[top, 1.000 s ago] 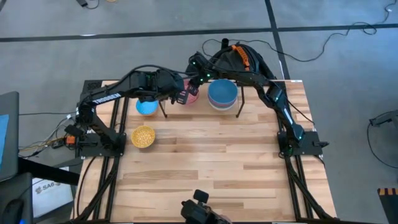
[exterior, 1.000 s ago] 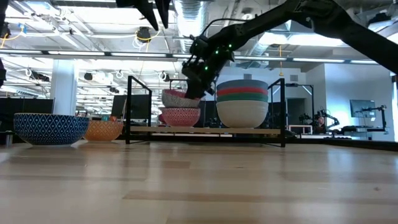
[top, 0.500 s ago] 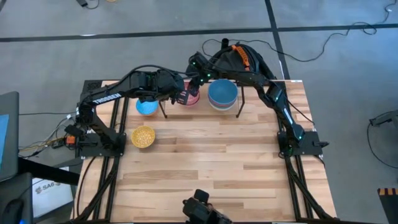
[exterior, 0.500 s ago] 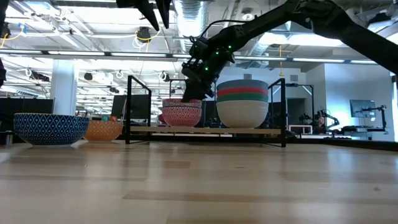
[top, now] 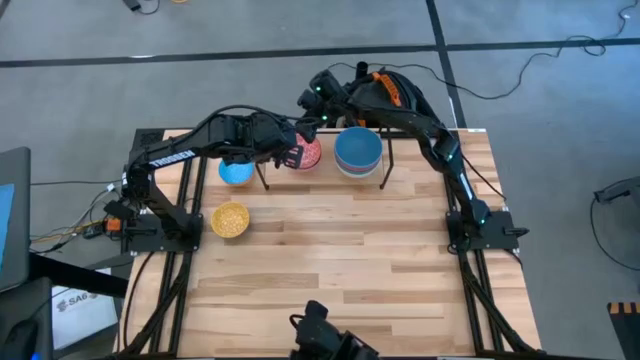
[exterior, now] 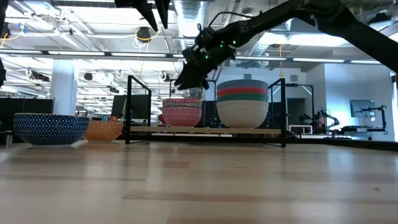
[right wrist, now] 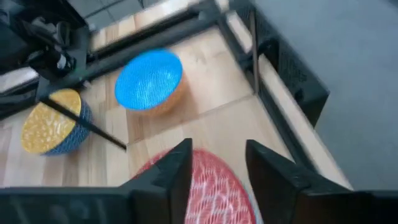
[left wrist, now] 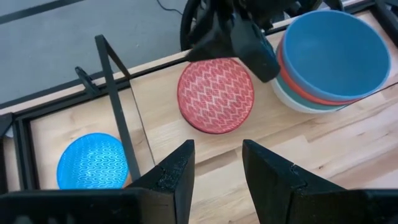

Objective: Place and stack bowls onto a shelf
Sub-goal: Stack the small red bowl on the small blue bowl on the shelf, then stack the small yellow bowl on the small red bowl on the shelf

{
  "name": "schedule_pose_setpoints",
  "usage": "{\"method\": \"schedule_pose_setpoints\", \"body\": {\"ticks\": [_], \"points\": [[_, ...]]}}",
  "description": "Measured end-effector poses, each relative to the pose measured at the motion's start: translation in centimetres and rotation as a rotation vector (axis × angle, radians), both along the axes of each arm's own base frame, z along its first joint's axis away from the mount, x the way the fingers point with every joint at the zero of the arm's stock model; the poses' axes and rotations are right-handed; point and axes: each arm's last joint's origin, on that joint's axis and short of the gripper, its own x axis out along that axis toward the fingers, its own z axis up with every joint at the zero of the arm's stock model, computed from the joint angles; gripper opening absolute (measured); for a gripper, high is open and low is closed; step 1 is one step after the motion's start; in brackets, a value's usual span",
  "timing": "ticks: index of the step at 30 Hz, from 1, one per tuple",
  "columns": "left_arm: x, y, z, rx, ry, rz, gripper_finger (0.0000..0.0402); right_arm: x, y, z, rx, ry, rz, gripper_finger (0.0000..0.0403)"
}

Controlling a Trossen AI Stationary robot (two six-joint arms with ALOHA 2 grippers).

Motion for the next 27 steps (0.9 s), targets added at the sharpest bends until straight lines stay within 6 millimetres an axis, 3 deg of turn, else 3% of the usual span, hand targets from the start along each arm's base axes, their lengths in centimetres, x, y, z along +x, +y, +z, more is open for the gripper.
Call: {"method": "schedule_pose_setpoints", "body": {"ticks": [7, 15, 18, 27], "points": [[-0.2, -0.2, -0.1, -0.011, 0.01, 0.016, 0.0119, 0.1, -0.7, -2.5, 0.05, 0.057, 0.01, 0.0097], [-0.2, -0.1, -0.1, -0.003, 0.009, 0.023, 0.0119, -0.3, -1.5, -3.6, 0.073, 0.086, 0.006, 0.0073], [-0.2, -0.1, -0.1, 0.002, 0.01, 0.025, 0.0119, -0.5, -1.6, -3.0, 0.061, 0.072, 0.003, 0.0072], [-0.5, -0.5, -0.3, -0.007, 0.064, 0.004, 0.0119, -1.5, -0.4, 1.2, 0.026, 0.008, 0.027, 0.0072]]}}
